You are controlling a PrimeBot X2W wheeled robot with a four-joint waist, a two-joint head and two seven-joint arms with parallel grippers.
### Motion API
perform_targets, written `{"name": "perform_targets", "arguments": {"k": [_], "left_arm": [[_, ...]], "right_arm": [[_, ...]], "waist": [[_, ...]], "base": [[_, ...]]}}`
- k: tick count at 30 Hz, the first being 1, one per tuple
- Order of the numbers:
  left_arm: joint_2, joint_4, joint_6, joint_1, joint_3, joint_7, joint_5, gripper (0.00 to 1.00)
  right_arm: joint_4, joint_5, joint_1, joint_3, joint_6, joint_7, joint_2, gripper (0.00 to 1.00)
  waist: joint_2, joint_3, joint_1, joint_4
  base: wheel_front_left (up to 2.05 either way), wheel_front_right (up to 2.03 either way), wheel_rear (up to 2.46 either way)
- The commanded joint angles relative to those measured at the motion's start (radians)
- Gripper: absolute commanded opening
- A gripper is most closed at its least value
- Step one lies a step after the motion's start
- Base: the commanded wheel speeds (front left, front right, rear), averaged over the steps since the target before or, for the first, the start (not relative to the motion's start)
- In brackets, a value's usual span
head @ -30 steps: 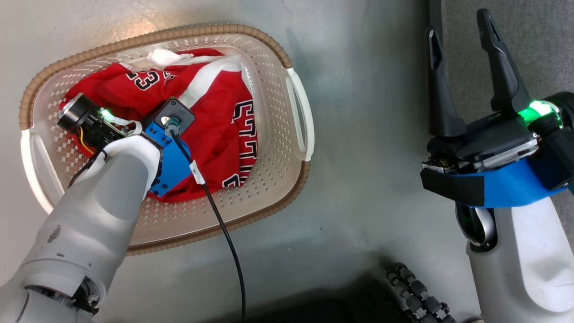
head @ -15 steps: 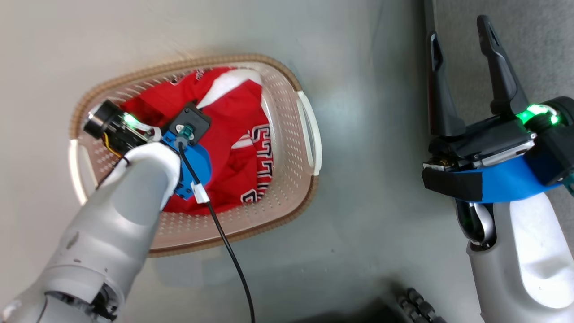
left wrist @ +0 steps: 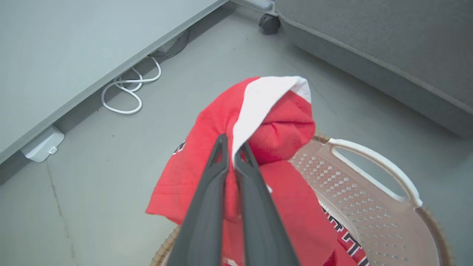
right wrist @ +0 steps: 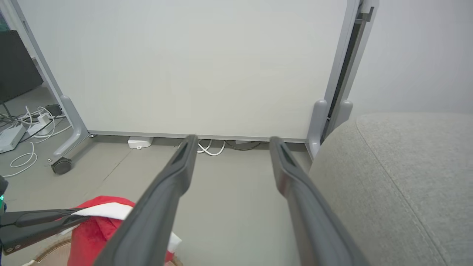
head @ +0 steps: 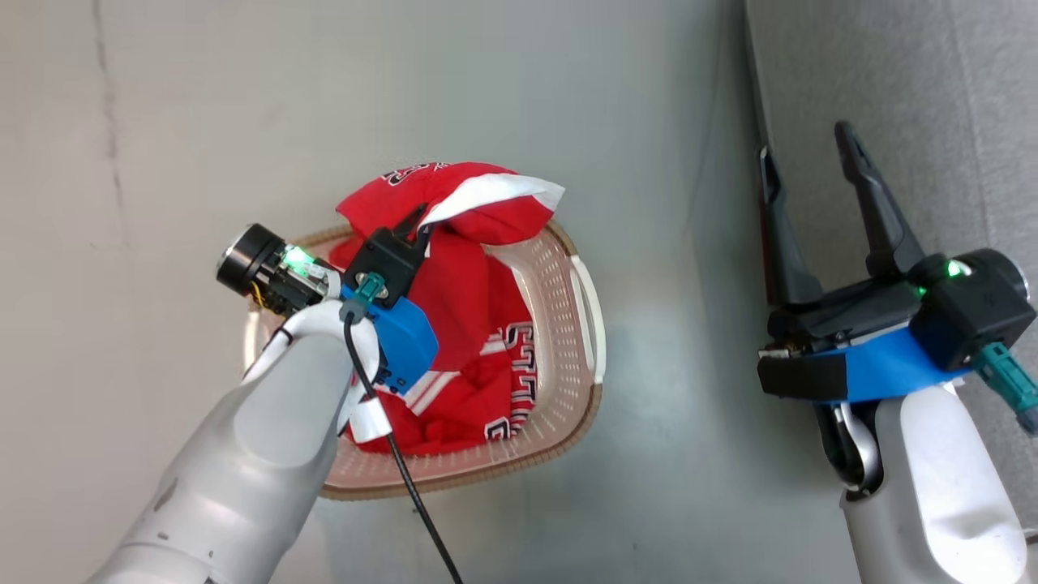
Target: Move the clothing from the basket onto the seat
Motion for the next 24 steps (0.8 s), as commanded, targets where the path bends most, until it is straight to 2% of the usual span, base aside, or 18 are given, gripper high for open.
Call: {"name": "perform_targets", "arguments": {"k": [1, 13, 24], "left_arm": [[0.004, -0.026, 0.007, 0.023, 0.013, -0.005, -0.002, 0.0], [0.007, -0.203, 0.007, 0.112, 0.094, -0.005, 0.014, 0.0], [-0.004, -0.306, -0.006, 0.148, 0.144, -0.005, 0.027, 0.0]], "right_arm": [[0.007, 0.001, 0.023, -0.003, 0.0, -0.004, -0.003, 1.0], [0.064, 0.015, 0.124, -0.004, 0.0, -0.004, -0.003, 1.0], [0.099, 0.038, 0.237, -0.006, 0.0, -0.004, -0.003, 1.0]], "waist": [[-0.0001, -0.09, 0.0001, 0.029], [-0.0001, -0.319, 0.0001, 0.05], [-0.0001, -0.506, 0.0001, 0.055]], "base": [[0.0, 0.0, 0.0], [0.0, 0.0, 0.0], [0.0, 0.0, 0.0]]}}
